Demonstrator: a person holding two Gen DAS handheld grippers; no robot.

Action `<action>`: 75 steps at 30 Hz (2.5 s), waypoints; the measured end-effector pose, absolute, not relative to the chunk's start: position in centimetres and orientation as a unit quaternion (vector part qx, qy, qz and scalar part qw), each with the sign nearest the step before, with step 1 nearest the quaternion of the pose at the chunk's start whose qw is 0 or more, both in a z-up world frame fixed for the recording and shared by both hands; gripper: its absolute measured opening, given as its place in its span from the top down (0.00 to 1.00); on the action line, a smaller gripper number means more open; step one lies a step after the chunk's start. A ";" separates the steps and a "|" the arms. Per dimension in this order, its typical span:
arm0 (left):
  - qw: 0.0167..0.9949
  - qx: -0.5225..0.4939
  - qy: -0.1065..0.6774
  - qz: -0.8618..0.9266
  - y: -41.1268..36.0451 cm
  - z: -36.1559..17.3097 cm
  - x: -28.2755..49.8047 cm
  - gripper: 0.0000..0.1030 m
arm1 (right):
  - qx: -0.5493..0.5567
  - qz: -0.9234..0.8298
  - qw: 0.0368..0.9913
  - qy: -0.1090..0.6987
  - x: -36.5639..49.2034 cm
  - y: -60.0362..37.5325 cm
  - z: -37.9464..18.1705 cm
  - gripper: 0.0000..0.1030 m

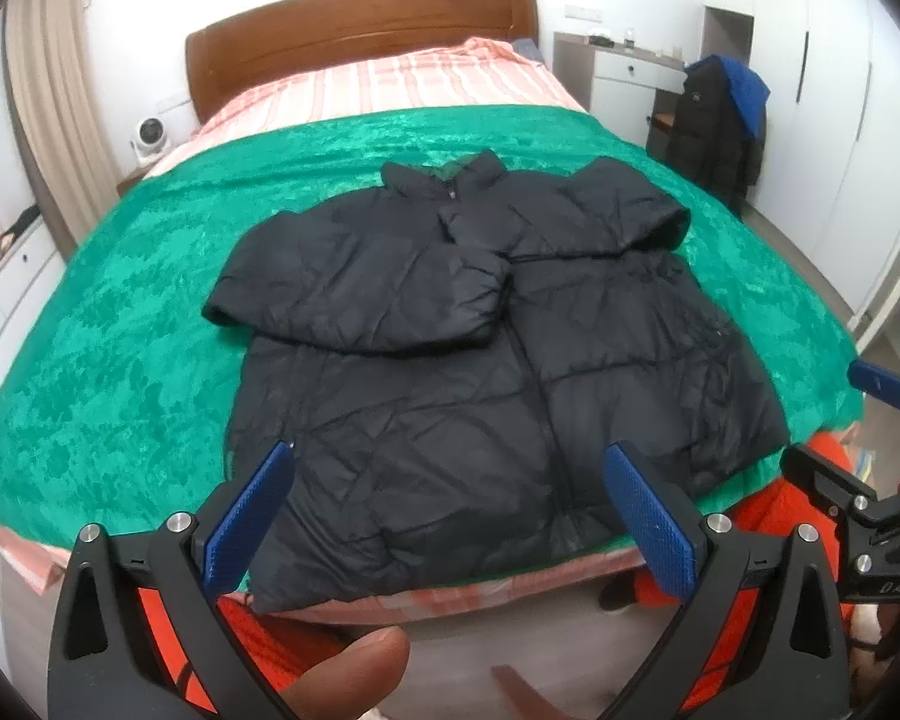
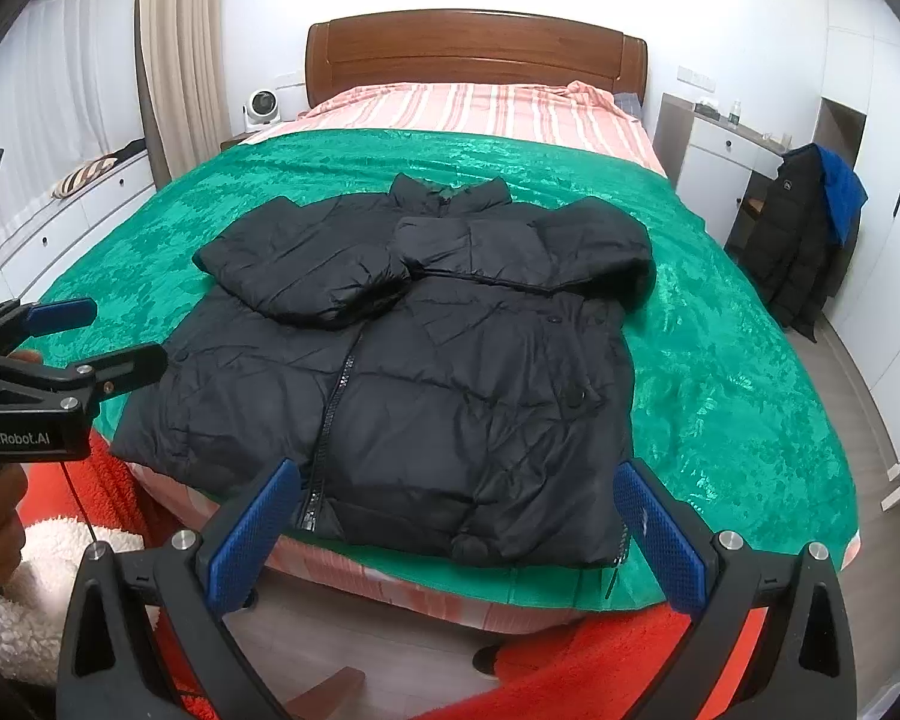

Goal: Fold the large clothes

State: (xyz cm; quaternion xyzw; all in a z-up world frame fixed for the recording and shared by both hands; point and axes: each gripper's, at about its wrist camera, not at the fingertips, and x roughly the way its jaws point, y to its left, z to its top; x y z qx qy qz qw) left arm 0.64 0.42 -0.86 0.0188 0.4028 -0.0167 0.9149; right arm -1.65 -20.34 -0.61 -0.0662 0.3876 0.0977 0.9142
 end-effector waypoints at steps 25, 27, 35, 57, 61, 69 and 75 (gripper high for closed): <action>0.912 0.017 0.410 -0.006 0.7 -1.0 0.9 0.00 | -0.061 0.101 0.912 0.392 -1.7 -20.3 -0.9 0.00; 0.912 0.018 0.409 -0.007 0.7 -1.0 0.9 0.00 | -0.061 0.101 0.912 0.392 -1.7 -20.3 -0.9 0.00; 0.913 0.019 0.408 -0.007 0.7 -1.0 0.8 0.00 | -0.061 0.102 0.914 0.389 -1.8 -20.3 -0.8 0.00; 0.912 0.023 0.409 -0.006 0.5 -0.7 0.6 0.00 | -0.059 0.100 0.913 0.391 -1.7 -20.3 -0.6 0.00; 0.914 0.022 0.406 -0.006 0.6 -0.5 0.5 0.00 | -0.059 0.099 0.913 0.392 -1.5 -20.2 -0.5 0.00; 0.913 0.017 0.408 -0.004 1.1 -0.9 0.7 0.00 | -0.065 0.095 0.912 0.394 -1.2 -20.2 -0.9 0.00; 0.910 0.017 0.414 -0.002 1.2 -1.5 0.8 0.00 | -0.067 0.089 0.908 0.403 -1.0 -20.2 -1.3 0.00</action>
